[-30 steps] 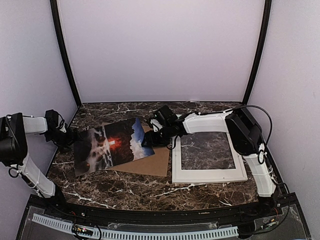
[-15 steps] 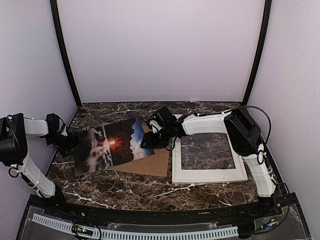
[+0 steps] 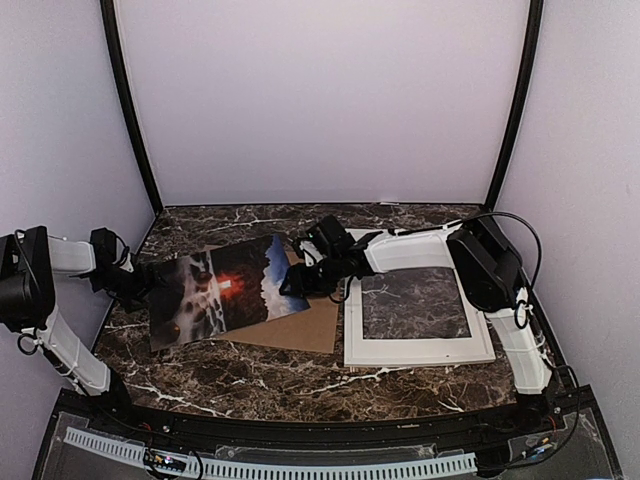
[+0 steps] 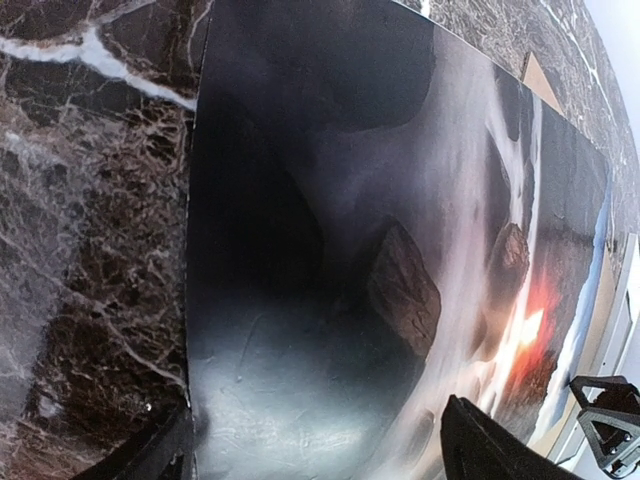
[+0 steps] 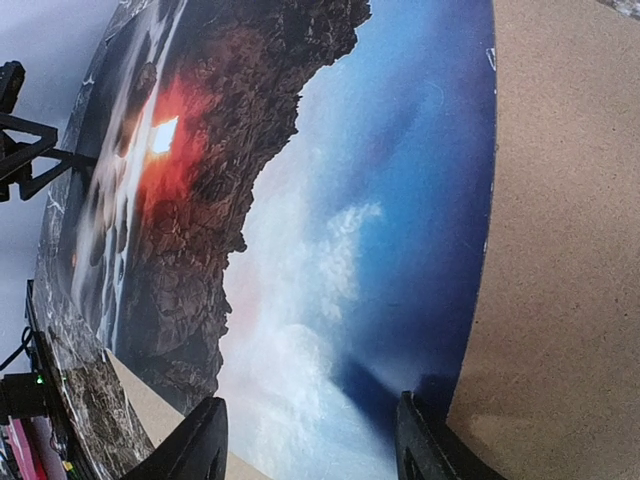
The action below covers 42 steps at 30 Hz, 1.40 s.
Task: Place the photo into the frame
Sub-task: Pick up the photo from the backboard.
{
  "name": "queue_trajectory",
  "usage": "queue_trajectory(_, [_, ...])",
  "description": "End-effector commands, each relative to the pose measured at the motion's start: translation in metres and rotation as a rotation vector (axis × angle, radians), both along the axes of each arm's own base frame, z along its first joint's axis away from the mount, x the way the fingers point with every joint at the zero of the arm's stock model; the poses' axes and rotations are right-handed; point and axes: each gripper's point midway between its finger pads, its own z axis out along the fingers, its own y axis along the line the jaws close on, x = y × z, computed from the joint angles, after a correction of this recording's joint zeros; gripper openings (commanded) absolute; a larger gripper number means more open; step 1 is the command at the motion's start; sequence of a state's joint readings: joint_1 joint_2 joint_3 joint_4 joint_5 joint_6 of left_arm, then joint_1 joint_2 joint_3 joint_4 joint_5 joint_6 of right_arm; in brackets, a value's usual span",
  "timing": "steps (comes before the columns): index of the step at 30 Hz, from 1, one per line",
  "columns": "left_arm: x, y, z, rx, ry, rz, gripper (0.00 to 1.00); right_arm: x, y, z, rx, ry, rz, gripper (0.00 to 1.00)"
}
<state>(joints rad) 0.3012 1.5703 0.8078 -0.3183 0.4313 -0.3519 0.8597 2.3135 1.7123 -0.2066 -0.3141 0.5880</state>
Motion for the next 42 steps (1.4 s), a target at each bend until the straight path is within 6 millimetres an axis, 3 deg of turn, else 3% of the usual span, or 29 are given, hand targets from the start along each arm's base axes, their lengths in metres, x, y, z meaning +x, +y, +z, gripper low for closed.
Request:
queue_trajectory(1, [-0.004,-0.018,-0.001,-0.103,-0.005,-0.027,0.86,-0.016,-0.007,-0.031,-0.045,0.068,0.003,0.58])
queue_trajectory(22, [0.012,-0.037,0.044,-0.203,-0.209,-0.084,0.74,-0.026,-0.015,-0.052,-0.073,0.109,0.004,0.57])
queue_trajectory(26, [0.009,-0.025,0.04,-0.113,-0.175,-0.066,0.75,-0.026,-0.014,-0.052,-0.072,0.11,0.005,0.57])
queue_trajectory(29, [0.008,-0.008,0.039,-0.003,-0.154,-0.036,0.82,-0.027,-0.014,-0.051,-0.068,0.109,0.009,0.57])
queue_trajectory(42, [0.015,0.019,0.032,0.119,-0.108,0.035,0.96,-0.003,-0.018,0.021,-0.022,-0.047,-0.044,0.64])
